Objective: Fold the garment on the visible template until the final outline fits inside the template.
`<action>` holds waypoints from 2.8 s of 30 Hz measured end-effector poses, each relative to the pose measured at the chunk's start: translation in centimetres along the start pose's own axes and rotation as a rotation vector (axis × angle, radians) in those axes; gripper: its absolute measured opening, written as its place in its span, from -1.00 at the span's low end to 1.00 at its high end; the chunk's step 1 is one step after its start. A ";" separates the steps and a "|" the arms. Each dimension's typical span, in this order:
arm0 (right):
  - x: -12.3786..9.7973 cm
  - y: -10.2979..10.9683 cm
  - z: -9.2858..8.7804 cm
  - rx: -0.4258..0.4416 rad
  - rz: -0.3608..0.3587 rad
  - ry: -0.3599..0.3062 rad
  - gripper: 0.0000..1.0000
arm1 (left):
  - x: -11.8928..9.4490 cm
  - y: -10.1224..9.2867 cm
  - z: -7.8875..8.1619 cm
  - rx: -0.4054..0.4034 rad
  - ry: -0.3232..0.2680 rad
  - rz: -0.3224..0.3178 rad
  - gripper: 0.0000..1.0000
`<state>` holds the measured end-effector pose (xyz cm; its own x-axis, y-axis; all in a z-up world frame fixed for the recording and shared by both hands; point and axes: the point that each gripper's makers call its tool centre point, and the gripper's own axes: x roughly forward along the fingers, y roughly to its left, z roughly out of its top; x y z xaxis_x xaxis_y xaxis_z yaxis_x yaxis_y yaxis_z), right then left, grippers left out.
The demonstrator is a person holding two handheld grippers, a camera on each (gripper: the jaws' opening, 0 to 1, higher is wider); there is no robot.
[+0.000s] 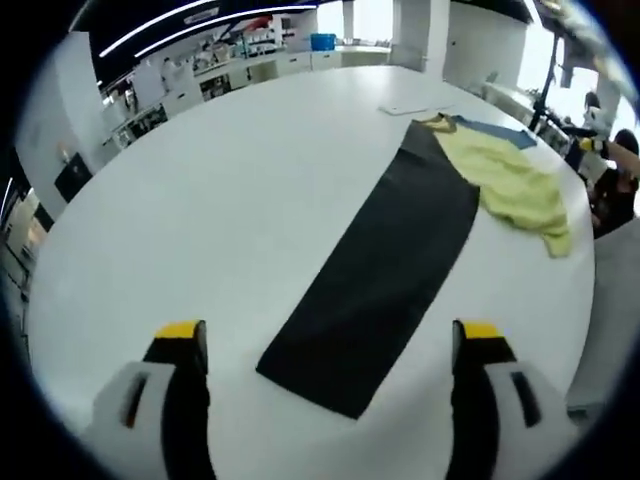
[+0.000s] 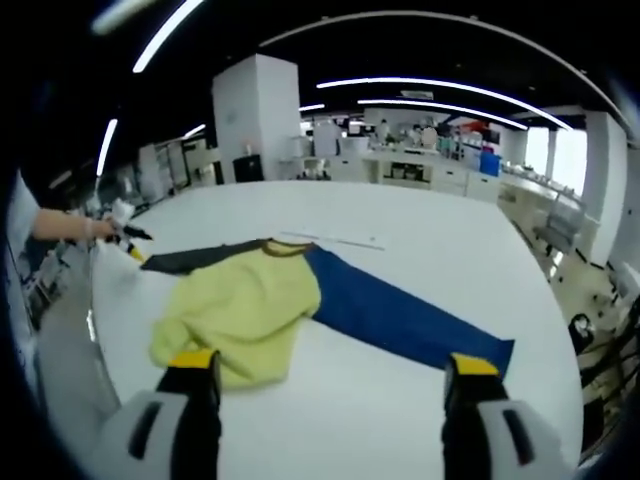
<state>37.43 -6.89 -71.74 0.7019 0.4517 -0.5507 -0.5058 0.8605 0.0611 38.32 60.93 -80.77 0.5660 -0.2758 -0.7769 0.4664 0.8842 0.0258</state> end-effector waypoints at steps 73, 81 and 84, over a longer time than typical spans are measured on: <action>-5.7 6.3 -4.4 -0.081 0.205 0.001 0.79 | -0.8 -33.0 6.5 0.012 -0.276 -0.354 0.35; -6.1 6.3 -5.6 -0.063 0.214 0.012 0.79 | 1.7 -32.0 6.1 -0.021 -0.260 -0.253 -0.36; -6.4 5.6 -6.0 -0.045 0.206 0.012 0.79 | 2.5 -32.6 5.5 -0.021 -0.228 -0.263 -0.44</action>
<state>27.06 -6.36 -72.84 0.5756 0.6137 -0.5405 -0.6599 0.7389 0.1362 28.27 29.30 -80.14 0.5664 -0.5707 -0.5946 0.6042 0.7782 -0.1713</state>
